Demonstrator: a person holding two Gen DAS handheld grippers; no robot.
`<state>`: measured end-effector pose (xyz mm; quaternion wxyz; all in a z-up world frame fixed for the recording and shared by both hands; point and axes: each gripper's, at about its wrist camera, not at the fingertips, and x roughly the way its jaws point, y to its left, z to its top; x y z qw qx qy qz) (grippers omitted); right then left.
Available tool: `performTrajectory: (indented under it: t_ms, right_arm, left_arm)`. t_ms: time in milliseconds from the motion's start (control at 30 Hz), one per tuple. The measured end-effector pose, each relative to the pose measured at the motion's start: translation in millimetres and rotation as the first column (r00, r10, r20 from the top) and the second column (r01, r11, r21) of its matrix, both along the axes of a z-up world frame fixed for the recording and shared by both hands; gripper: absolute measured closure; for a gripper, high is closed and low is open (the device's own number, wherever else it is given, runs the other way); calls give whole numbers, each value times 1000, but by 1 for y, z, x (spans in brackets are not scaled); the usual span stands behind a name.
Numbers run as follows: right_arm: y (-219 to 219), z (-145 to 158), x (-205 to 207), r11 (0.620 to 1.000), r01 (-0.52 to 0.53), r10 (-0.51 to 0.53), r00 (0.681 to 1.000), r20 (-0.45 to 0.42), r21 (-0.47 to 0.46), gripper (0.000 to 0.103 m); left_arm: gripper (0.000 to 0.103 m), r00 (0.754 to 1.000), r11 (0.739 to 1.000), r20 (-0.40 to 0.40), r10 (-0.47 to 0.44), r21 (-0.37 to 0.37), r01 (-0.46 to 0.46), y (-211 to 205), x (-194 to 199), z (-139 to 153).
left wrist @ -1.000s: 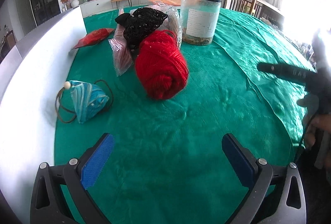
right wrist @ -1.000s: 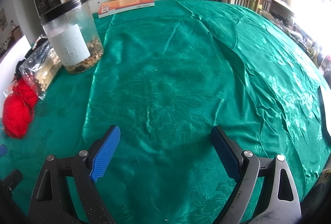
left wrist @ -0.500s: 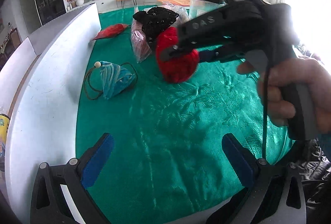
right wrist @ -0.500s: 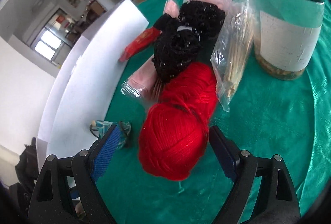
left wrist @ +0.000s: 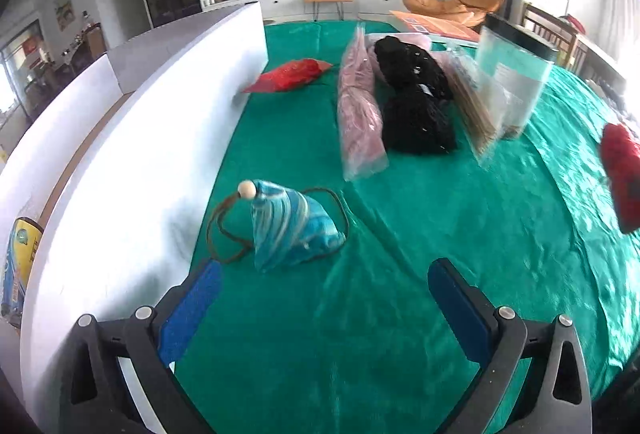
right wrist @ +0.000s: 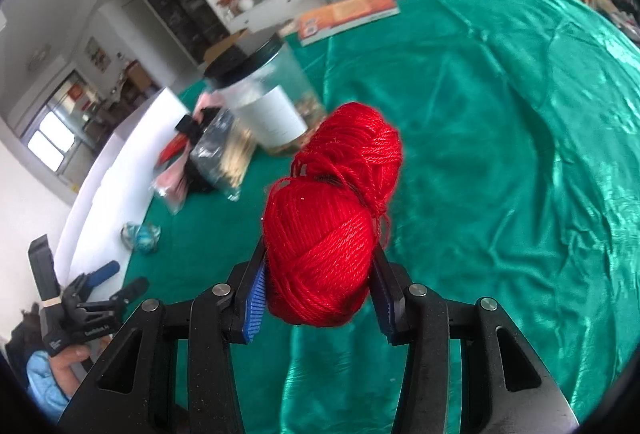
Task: Organize soft objects
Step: 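Grasp and lift the red yarn with the right tool while the left tool grasps the teal mask, then carry the yarn and mask into the white box and open both tools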
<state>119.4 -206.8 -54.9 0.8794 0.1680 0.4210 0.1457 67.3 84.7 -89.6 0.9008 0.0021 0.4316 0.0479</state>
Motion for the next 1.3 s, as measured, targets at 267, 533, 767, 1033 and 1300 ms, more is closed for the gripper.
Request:
performTrajectory:
  t_ms: [267,533,767,1033,1300]
  right_arm:
    - [-20,-14,6,999,37,-36,999,-7,35,55]
    - [-32,-11,100,999,-21,15,988,-152,-33,56]
    - [-11,68,137,990,-70,68,997,-21,-120,56]
    - [142,151,101,921,-380,388,916,100,-91,56]
    - [331,136,47,730,-674,671,738,62,113,47]
  left_arm:
    - [61,997,994,-3,80,-70,-80,18,42,-15]
    - [61,996,982,93,1,-190,17,20,53,44]
    - [61,983,967,181,2,-252,44,55,60,112]
    - [61,974,981,193,116,-178,-82,144,-1,149]
    - [38,909,912,94,407,-104,-397,244,-76,114]
